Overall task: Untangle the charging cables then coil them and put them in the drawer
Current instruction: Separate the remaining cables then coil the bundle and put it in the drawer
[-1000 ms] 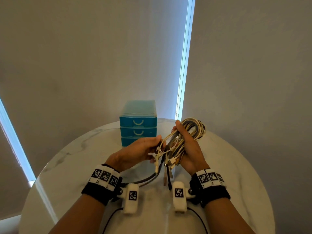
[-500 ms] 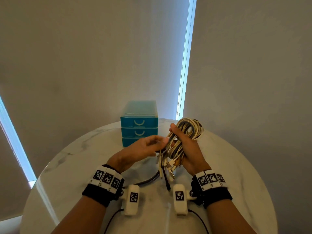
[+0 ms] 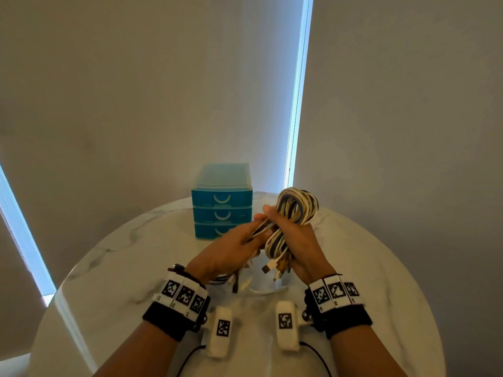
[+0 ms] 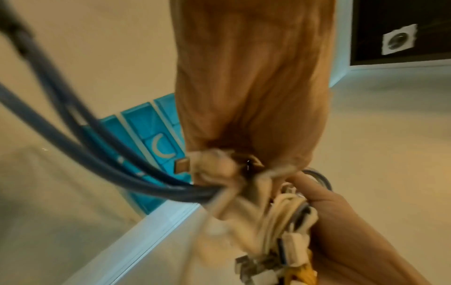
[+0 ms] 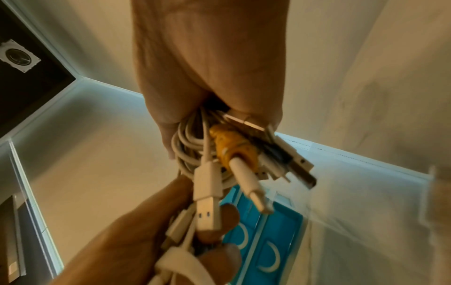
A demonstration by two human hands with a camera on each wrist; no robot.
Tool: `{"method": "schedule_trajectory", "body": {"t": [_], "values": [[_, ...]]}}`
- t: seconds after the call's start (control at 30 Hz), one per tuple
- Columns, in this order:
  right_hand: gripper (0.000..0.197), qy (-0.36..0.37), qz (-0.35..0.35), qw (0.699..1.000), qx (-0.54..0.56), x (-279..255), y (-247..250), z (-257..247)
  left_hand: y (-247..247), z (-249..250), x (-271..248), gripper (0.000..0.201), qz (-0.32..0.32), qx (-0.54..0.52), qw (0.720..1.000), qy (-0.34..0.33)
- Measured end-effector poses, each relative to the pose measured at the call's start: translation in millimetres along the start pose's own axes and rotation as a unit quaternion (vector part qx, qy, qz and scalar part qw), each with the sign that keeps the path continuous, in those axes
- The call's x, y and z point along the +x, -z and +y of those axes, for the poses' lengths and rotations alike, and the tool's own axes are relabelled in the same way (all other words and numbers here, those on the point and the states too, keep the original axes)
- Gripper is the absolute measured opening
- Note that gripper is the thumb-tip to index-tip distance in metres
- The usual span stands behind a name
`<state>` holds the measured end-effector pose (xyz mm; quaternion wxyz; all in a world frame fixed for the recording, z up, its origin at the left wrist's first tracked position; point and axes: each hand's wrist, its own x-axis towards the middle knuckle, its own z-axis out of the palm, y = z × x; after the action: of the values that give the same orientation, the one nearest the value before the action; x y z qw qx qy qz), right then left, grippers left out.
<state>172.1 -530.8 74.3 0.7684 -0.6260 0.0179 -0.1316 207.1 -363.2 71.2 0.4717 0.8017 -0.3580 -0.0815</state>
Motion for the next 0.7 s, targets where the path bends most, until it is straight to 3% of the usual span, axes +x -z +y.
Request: {"method": "schedule_trajectory", "body": {"t": [0.13,0.23,0.3,0.37,0.43,0.47,0.53,0.63,0.7], "values": [[0.035,-0.017,0.007,1.000,-0.007,-0.1,2.6,-0.1,-5.8,14.1,1.1,0.045,0.016,0.119,0.992,-0.031],[0.033,-0.012,0.012,1.000,0.004,-2.2,3.7,-2.4,6.8,26.9,-1.0,0.045,-0.037,0.156,0.987,0.001],[0.033,0.004,0.035,0.999,-0.017,-2.9,3.4,-1.0,24.7,35.9,-2.1,0.056,-0.061,0.235,0.969,0.039],[0.032,0.020,0.045,0.997,-0.060,-1.9,4.2,1.7,41.1,49.3,0.2,0.071,0.019,0.283,0.958,0.042],[0.029,0.029,0.032,0.995,-0.085,-2.1,2.7,1.8,47.3,64.3,8.0,0.076,0.109,0.297,0.948,-0.030],[0.027,0.027,0.025,0.995,-0.095,-2.7,0.5,1.3,46.6,71.2,13.3,0.076,0.111,0.314,0.940,-0.081],[0.027,0.035,0.008,0.990,-0.137,-6.2,-4.6,-0.2,42.4,81.9,23.4,0.078,0.061,0.357,0.919,-0.152],[0.030,0.044,-0.042,0.976,-0.207,-11.0,-11.5,-1.2,48.3,90.1,33.7,0.077,0.017,0.463,0.869,-0.175],[0.025,0.058,-0.063,0.964,-0.251,-10.8,-10.4,-1.1,56.1,94.9,35.8,0.063,0.003,0.520,0.830,-0.202]]}}
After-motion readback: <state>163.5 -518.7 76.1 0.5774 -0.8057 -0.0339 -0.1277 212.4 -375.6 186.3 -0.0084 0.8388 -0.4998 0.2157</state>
